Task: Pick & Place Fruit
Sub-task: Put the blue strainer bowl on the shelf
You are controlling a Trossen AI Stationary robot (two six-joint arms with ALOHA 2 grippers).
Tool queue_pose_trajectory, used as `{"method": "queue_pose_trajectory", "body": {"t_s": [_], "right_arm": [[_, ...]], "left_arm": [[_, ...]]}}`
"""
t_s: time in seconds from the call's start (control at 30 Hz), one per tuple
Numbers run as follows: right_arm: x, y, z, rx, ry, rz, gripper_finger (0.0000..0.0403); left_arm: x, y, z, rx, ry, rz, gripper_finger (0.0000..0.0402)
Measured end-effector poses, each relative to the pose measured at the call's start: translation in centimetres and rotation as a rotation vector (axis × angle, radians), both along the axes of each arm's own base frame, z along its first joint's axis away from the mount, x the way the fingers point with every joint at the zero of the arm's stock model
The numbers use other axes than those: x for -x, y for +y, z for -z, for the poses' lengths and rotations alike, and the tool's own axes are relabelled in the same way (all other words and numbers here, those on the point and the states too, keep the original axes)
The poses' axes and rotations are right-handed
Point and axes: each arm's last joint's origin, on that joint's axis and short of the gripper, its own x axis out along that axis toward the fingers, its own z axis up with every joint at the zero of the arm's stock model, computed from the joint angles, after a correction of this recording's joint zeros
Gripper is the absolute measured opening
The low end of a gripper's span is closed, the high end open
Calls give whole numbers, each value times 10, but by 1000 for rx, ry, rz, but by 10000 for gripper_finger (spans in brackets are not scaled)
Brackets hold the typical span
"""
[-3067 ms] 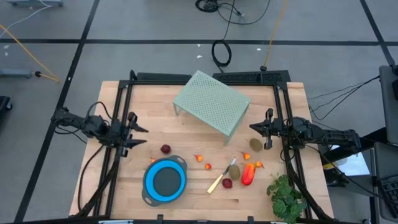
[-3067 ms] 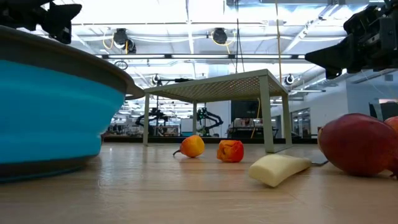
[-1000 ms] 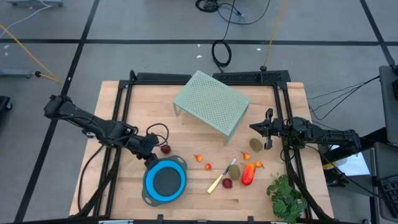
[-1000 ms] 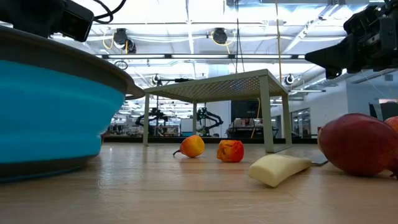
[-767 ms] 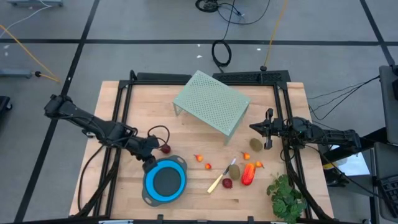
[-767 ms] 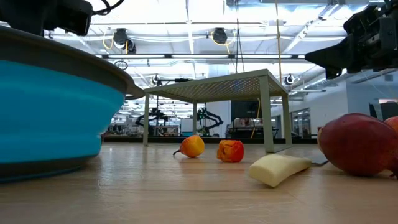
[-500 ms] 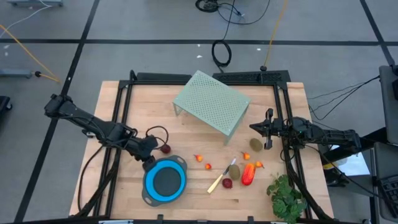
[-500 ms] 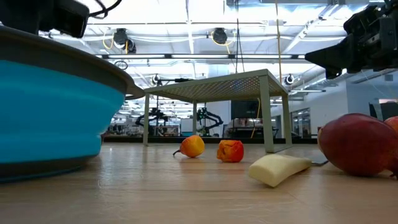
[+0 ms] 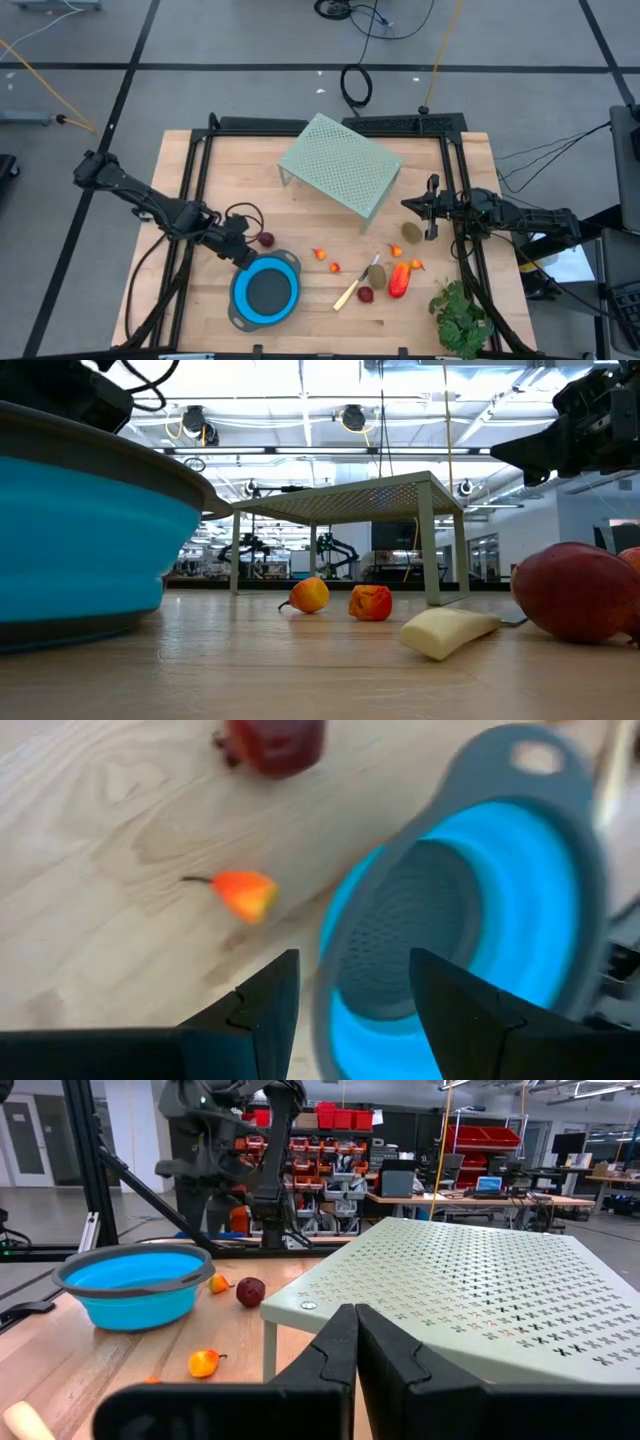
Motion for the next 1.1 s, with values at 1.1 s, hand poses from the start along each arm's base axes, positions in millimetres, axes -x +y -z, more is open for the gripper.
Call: {"method": "queue_pose_trajectory", "body": {"t_s": [1.1], "right_arm": [[0,0,0,0,0,1,0]], "left_arm": [[-34,-23,61,-12,218,137,191]]}}
